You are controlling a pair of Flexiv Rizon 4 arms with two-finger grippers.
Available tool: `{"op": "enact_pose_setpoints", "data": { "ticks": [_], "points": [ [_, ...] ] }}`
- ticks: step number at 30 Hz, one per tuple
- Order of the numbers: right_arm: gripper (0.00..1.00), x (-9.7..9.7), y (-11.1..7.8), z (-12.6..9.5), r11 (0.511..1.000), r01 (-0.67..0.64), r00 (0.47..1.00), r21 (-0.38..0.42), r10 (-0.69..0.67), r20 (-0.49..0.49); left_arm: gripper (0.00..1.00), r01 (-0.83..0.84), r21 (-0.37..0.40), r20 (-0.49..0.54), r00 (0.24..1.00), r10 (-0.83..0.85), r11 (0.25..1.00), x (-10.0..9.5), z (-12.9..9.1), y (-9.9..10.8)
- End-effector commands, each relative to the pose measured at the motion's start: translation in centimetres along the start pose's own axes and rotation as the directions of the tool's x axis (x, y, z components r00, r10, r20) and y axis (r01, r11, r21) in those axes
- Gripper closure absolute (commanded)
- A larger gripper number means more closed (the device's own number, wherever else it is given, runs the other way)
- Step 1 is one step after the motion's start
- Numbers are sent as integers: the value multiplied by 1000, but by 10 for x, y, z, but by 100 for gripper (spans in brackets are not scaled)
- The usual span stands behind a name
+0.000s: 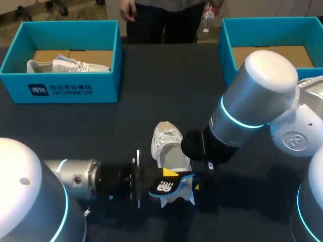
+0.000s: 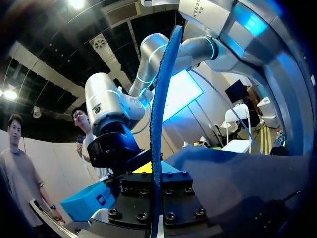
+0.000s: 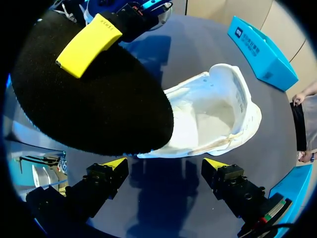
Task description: Take the shoe out of the shoebox, open the shoe tongue, remove and reinsert the insole, then place the shoe into the shoebox
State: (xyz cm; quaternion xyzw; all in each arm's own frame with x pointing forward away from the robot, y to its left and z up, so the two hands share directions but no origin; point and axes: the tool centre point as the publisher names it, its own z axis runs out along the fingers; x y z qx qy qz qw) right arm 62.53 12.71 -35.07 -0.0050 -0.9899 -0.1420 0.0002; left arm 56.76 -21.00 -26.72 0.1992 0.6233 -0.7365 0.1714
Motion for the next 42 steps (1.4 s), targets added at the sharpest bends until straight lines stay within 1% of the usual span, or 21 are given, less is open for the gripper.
{"op": "enact_pose_setpoints", "data": {
  "ticks": [1,5,11,18,20,25,31,35,42],
  "points": [
    [0,1,0,2,1000,0,1000,1,0,2,100,6,1,8,1000,-6,1000,2,7,0],
    [0,1,0,2,1000,0,1000,1,0,2,100,8,-2,8,1000,-8,1000,4,8,3],
    [0,1,0,2,1000,0,1000,1,0,2,100,33,-8,33,999,-33,999,3,8,12],
    [0,1,0,2,1000,0,1000,1,0,2,100,47,-27,66,997,-45,999,0,4,21],
    [0,1,0,2,1000,0,1000,1,0,2,100,37,-50,84,996,-33,998,0,2,26],
    [0,1,0,2,1000,0,1000,1,0,2,100,68,-51,118,991,-62,996,-2,1,43],
    [0,1,0,2,1000,0,1000,1,0,2,100,64,-62,121,991,-56,996,-4,0,49],
    [0,1,0,2,1000,0,1000,1,0,2,100,28,-72,108,994,-20,997,-4,1,53],
    [0,1,0,2,1000,0,1000,1,0,2,100,3,-123,124,992,12,992,-7,-1,64]
  ]
}}
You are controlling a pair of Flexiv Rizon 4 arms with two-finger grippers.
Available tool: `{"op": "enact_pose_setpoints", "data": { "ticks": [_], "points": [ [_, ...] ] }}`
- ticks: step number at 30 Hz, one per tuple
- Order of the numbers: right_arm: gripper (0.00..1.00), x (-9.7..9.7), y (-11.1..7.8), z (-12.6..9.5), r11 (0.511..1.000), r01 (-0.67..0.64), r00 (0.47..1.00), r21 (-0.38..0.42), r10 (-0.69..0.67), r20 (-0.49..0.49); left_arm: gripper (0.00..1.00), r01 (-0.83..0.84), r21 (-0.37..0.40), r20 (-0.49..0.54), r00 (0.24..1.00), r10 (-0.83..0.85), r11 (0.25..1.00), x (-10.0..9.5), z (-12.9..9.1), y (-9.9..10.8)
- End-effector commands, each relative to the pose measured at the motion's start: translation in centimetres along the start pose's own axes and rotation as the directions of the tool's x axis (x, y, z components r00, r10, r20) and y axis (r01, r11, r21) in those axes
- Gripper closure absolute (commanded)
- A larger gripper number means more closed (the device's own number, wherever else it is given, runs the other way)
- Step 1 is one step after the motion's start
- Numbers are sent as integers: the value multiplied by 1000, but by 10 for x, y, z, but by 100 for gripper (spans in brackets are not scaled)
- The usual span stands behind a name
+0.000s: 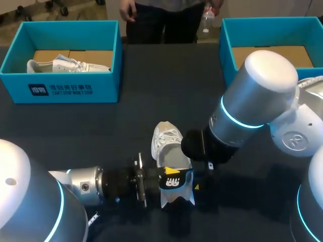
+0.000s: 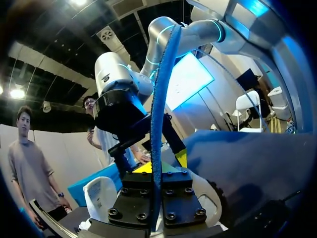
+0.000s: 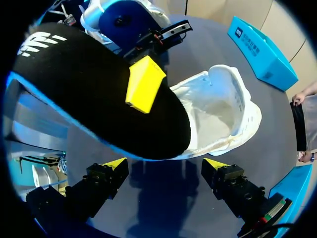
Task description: Take the shoe out of the shoebox, open the shoe tongue, remove and reinsert the insole, then place the shoe into the shoebox
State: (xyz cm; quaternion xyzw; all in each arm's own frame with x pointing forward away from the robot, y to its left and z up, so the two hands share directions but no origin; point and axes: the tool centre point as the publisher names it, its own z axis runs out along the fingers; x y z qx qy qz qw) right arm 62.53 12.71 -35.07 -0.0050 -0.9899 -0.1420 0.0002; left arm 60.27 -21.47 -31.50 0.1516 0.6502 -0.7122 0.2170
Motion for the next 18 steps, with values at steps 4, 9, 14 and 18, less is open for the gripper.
{"op": "enact_pose_setpoints", "data": {
  "ticks": [4,9,14,18],
  "points": [
    [0,1,0,1,1000,0,1000,1,0,2,100,2,-46,28,1000,-1,999,-3,3,13],
    [0,1,0,1,1000,0,1000,1,0,2,100,-2,-91,21,1000,4,996,-8,3,20],
    [0,1,0,1,1000,0,1000,1,0,2,100,-19,-130,7,1000,20,991,-12,3,28],
    [0,1,0,1,1000,0,1000,1,0,2,100,-26,-159,-7,1000,25,987,-16,3,37]
  ]
}}
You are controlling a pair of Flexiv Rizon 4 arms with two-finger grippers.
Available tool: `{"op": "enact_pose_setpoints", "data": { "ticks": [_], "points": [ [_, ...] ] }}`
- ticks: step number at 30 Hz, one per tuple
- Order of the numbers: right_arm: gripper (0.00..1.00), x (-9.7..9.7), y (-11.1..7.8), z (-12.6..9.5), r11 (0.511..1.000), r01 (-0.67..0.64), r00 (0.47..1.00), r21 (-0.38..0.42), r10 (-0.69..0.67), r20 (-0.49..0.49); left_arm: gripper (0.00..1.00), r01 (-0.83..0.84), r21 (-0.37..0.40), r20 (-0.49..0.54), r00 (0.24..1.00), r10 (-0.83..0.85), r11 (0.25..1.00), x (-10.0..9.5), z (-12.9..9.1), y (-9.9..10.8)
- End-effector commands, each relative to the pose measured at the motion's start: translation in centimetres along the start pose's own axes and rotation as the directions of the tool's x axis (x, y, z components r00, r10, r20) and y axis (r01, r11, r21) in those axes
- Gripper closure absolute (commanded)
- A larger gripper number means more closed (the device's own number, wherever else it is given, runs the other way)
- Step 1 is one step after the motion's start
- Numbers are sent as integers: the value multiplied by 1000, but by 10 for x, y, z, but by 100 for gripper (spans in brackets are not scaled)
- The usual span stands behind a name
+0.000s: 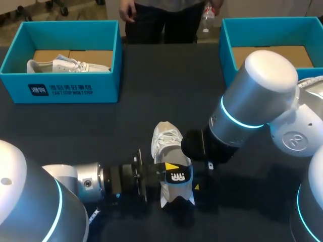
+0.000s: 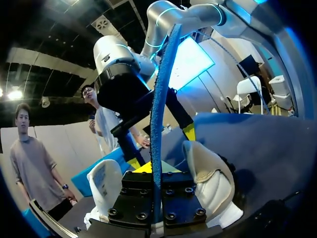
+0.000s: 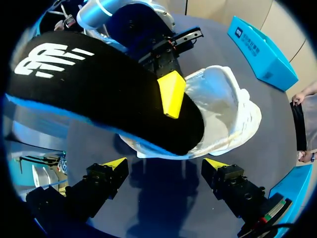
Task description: Take the shoe out of the shoebox, open the shoe tongue, remove and reinsert the insole, then place the shoe into the shoebox
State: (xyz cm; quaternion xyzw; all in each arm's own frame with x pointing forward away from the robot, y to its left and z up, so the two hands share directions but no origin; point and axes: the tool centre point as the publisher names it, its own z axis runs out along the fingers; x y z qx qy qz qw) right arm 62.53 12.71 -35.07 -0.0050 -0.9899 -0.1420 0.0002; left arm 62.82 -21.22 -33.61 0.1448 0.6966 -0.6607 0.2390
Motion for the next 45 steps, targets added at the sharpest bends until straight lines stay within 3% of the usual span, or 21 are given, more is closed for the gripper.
{"op": "enact_pose_setpoints", "data": {
  "ticks": [1,16,26,27,32,37,45],
  "points": [
    [0,1,0,1,1000,0,1000,1,0,2,100,3,-17,-19,1000,-3,1000,-3,8,7],
    [0,1,0,1,1000,0,1000,1,0,2,100,-17,-112,-27,1000,14,994,1,8,35],
    [0,1,0,1,1000,0,1000,1,0,2,100,14,-78,-28,999,-16,997,-1,9,15],
    [0,1,0,1,1000,0,1000,1,0,2,89,14,-76,-31,999,-16,997,-1,9,13],
    [0,1,0,1,1000,0,1000,1,0,2,85,3,-77,-32,999,-6,997,-4,10,5],
    [0,1,0,1,1000,0,1000,1,0,2,71,-2,-81,-47,999,-2,997,-8,10,0],
    [0,1,0,1,1000,0,1000,1,0,2,69,-31,-61,-111,994,24,998,-5,14,-18]
  ]
}}
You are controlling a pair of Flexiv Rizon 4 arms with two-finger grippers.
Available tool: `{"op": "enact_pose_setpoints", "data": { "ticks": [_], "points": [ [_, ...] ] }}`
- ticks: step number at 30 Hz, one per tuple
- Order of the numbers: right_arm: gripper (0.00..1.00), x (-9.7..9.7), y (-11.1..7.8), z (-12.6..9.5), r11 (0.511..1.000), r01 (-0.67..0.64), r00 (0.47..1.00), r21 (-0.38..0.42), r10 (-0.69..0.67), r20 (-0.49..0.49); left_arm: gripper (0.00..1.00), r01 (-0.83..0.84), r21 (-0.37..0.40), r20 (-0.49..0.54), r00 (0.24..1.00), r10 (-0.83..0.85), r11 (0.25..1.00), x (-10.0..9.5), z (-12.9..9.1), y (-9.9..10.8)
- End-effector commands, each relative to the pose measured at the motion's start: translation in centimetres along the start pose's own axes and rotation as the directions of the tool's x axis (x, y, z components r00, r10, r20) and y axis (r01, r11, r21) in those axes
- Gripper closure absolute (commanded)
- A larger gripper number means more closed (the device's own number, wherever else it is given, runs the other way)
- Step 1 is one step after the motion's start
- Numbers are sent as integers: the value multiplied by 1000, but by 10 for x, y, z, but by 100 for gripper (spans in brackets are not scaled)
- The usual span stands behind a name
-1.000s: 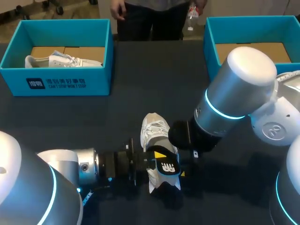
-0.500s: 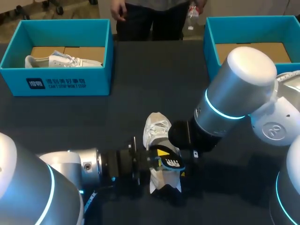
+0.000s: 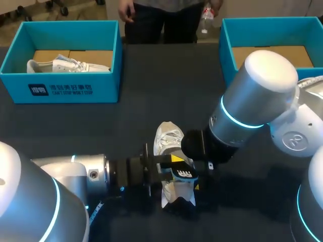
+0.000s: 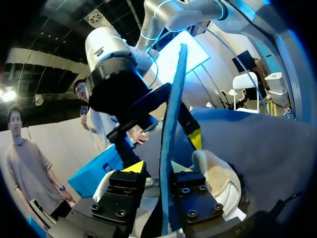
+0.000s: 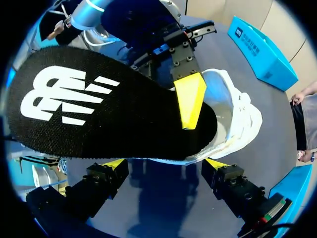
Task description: Take the shoe out of the shoebox, open the shoe tongue, remove and reinsert the insole, then place the shoe into the shoebox
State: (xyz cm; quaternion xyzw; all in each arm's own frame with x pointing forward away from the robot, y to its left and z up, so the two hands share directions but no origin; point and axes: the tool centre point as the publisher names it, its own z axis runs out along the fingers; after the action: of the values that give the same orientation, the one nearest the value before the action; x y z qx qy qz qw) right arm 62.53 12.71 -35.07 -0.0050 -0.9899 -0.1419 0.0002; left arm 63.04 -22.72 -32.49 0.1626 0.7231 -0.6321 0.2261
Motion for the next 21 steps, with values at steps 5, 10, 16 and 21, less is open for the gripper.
{"op": "enact_pose_setpoints", "data": {
  "ticks": [5,10,16,21],
  "points": [
    [0,1,0,1,1000,0,1000,1,0,2,78,-57,4,-63,996,57,998,4,2,-11],
    [0,1,0,1,1000,0,1000,1,0,2,100,-97,15,-71,993,98,995,5,3,-3],
    [0,1,0,1,1000,0,1000,1,0,2,100,-168,29,-77,982,170,985,4,7,15],
    [0,1,0,1,1000,0,1000,1,0,2,100,-267,3,-58,962,266,964,1,11,29]
  ]
}}
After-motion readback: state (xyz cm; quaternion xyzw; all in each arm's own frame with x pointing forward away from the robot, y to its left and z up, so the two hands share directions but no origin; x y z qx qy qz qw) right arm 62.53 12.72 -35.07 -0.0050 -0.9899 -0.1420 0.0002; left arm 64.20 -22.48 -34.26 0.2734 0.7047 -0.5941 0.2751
